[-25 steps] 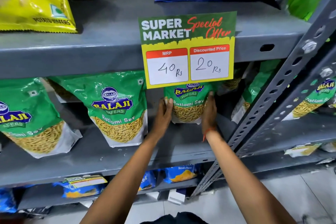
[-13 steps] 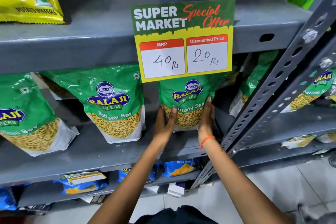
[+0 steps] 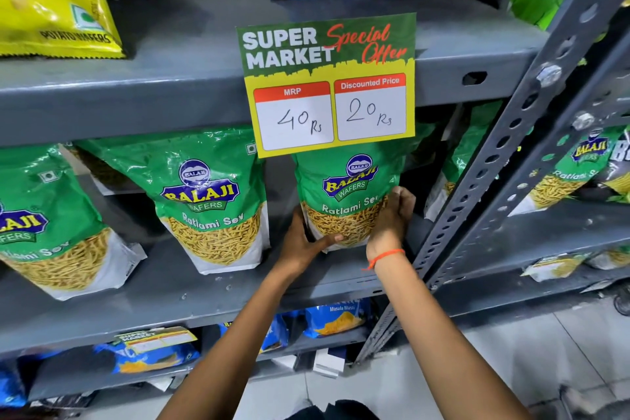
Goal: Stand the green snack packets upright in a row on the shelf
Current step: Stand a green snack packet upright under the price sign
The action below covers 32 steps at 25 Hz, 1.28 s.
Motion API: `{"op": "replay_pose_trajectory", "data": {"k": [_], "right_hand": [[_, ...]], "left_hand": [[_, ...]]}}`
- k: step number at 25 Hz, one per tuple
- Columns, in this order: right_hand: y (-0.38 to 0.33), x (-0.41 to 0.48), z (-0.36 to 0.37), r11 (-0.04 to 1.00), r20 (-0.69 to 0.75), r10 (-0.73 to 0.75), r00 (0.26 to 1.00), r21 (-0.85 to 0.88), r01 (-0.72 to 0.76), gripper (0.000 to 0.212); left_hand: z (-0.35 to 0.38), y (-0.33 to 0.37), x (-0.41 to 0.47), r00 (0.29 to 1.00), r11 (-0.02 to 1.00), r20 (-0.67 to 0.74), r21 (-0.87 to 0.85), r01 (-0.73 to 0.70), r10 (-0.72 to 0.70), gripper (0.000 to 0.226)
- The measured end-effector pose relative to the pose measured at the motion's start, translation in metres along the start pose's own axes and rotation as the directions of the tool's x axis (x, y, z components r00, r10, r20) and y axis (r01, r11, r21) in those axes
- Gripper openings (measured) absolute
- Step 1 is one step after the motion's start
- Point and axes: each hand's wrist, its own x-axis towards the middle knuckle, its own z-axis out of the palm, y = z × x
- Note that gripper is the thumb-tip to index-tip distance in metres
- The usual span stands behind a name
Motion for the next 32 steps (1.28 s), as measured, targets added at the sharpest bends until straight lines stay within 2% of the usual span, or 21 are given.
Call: {"op": "replay_pose_trajectory", "data": {"k": [4, 6, 8, 14, 16, 19, 20, 23, 25, 27, 29, 32], "right_hand": [[-0.006, 0.001, 0.002, 0.994, -0.027, 0.104, 0.994, -0.036, -0.105, 0.018], [-0.002, -0.005, -0.005, 0.962, 0.011, 0.258, 0.966, -0.096, -0.256, 0.033], [0.005, -0.014, -0.015, 0.936, 0.048, 0.327, 0.944, -0.151, -0.317, 0.048], [0.012, -0.019, -0.023, 0.93, 0.096, 0.349, 0.932, -0.156, -0.332, 0.056], [0.01, -0.02, -0.023, 0.942, 0.108, 0.325, 0.94, -0.126, -0.311, 0.049], [0.007, -0.018, -0.019, 0.963, 0.096, 0.264, 0.96, -0.076, -0.257, 0.018], [0.005, -0.017, -0.018, 0.967, 0.088, 0.249, 0.965, -0.083, -0.242, 0.014], [-0.001, -0.021, -0.023, 0.966, 0.088, 0.23, 0.969, -0.144, -0.216, 0.018], [-0.006, -0.033, -0.028, 0.953, 0.134, 0.188, 0.973, -0.266, -0.147, 0.032], [-0.013, -0.046, -0.028, 0.91, 0.203, -0.011, 0.979, -0.405, 0.094, 0.048], [-0.021, -0.065, -0.018, 0.886, 0.226, -0.239, 0.944, -0.346, 0.307, 0.055], [-0.028, -0.1, 0.003, 0.78, 0.322, -0.469, 0.822, -0.285, 0.557, 0.055]], "left_hand": [[0.0, 0.0, 0.001, 1.0, 1.0, 0.022, -0.021, -0.007, 0.008, 0.08], [0.0, 0.001, -0.001, 1.0, 1.0, 0.03, -0.02, -0.003, 0.004, 0.085], [-0.001, -0.002, -0.007, 1.0, 1.0, 0.027, -0.004, 0.002, -0.002, 0.086], [0.001, -0.004, -0.015, 0.999, 0.999, 0.039, -0.034, 0.004, -0.003, 0.085], [0.001, -0.002, -0.012, 0.998, 0.999, 0.063, -0.038, 0.013, -0.01, 0.085], [0.001, 0.001, -0.009, 0.997, 0.999, 0.078, -0.042, 0.032, -0.029, 0.08], [0.001, 0.002, -0.01, 0.997, 0.998, 0.076, -0.045, 0.034, -0.03, 0.078], [0.003, 0.009, -0.017, 0.998, 0.999, 0.058, -0.036, 0.021, -0.018, 0.085], [0.005, 0.02, -0.027, 0.999, 0.999, -0.035, -0.027, -0.028, 0.027, 0.093], [0.005, 0.032, -0.041, 0.967, 0.984, -0.192, 0.086, -0.156, 0.169, 0.089], [-0.001, 0.039, -0.061, 0.879, 0.922, -0.31, 0.257, -0.289, 0.362, 0.075], [-0.023, 0.043, -0.081, 0.672, 0.768, -0.387, 0.432, -0.472, 0.631, 0.058]]}}
